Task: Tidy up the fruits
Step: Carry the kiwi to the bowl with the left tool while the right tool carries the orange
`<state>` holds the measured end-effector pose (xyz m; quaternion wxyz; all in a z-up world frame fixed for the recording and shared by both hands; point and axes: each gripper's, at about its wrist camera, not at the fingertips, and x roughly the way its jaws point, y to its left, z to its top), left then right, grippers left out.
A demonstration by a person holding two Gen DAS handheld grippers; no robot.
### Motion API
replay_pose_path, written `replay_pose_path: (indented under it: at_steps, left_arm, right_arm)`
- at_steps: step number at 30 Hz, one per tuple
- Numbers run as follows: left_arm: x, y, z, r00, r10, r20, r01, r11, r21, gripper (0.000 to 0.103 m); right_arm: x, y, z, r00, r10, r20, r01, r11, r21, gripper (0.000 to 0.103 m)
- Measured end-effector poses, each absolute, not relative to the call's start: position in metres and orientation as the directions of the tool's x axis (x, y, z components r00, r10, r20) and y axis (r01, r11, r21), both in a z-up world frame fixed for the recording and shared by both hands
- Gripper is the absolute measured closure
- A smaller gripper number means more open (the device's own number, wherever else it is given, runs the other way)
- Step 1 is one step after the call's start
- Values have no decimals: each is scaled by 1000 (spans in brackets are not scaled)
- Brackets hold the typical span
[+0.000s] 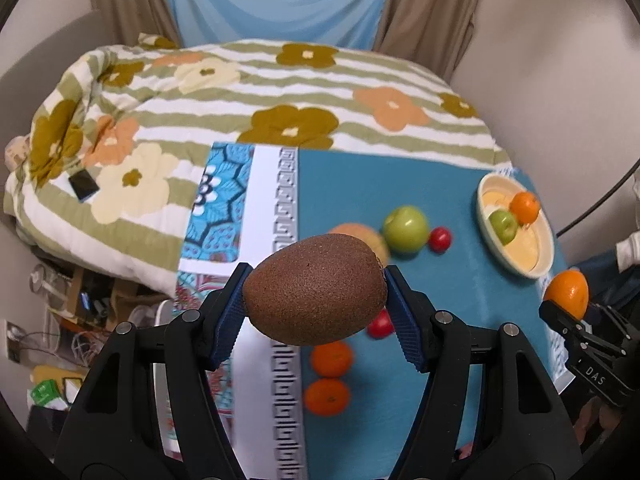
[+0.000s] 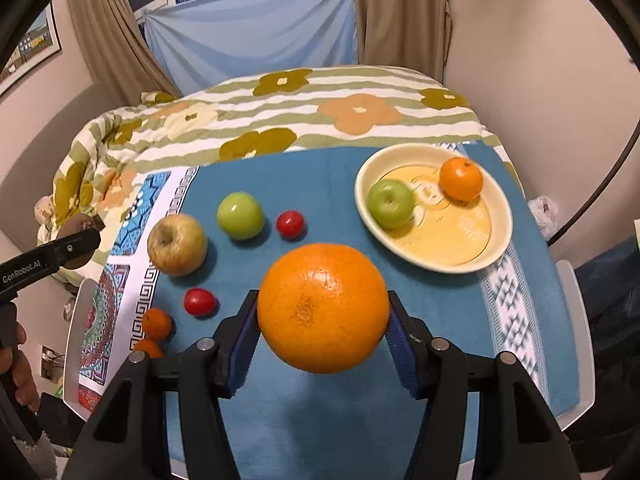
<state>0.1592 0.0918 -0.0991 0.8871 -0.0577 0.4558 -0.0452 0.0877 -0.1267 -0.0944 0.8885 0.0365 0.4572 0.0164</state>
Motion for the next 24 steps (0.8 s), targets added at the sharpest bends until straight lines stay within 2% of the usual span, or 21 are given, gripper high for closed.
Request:
replay_pose_path:
  at_steps: [12, 24]
  left_arm:
    - [171, -24, -63, 629, -159, -761, 26, 983, -184, 33]
    - [211, -157, -113, 558, -200, -806, 96, 980, -176, 33]
  right_arm:
    - [120, -239, -65, 606, 114, -787, -76, 993, 85, 48]
    - [164, -323, -92, 558, 148, -816, -137, 987, 86, 48]
